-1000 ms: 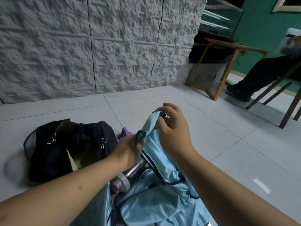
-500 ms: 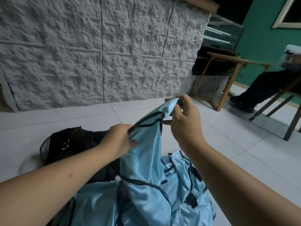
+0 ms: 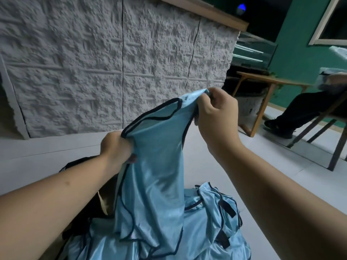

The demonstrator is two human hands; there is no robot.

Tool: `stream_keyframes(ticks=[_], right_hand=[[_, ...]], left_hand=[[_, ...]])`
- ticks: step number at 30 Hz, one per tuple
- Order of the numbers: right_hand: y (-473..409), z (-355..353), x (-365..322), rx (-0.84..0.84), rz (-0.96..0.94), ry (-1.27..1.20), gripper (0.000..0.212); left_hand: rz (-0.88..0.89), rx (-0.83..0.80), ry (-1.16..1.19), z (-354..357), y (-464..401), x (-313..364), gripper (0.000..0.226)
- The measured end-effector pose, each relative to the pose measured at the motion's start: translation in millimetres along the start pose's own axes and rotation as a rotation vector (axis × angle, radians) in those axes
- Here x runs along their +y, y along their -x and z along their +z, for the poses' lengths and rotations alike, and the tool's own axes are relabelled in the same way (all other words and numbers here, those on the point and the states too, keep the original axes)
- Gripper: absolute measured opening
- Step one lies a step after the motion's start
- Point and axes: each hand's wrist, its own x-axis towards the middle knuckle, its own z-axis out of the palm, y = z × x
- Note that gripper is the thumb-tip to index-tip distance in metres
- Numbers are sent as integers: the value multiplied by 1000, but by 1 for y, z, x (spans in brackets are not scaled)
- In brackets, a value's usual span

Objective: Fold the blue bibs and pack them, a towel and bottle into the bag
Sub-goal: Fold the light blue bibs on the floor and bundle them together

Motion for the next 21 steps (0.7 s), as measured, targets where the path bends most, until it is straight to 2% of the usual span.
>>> stream_keyframes(ticks=[2,4,5,7,9,11,12,14,15,18,21], right_hand=[[-5,4,-8,-34,7,-29,22],[-8,4,-16,-70,20,-68,21],[-9,4,-19,-91,27,-88,21],[-10,6,-24,-146,47,-125,21],[-11,8,-23,-186,73,-119,20],[-12,13,-19,-210,68,-74,19],[-12,15,-16,-215,45,-43,18],[-11,19,-8,-215,-3,12,20],[-10,19,-3,-219,-2,3,21],[-1,12,17,-276,119,-204,22],[20,9,57,-545,386,-426,42]], left_hand=[[-74,-93,134,5,5,5,17],[-68,-178,191,9,9,8,19],[-53,-231,231,12,10,11,26],[-31,-322,312,15,14,18,58],[143,-326,233,17,20,34,88],[382,-318,108,20,28,53,100],[459,-353,103,21,31,62,90],[530,-466,105,24,34,78,35],[579,-507,71,24,37,84,14],[653,-513,-86,20,30,83,36],[595,-497,-53,10,24,81,26]])
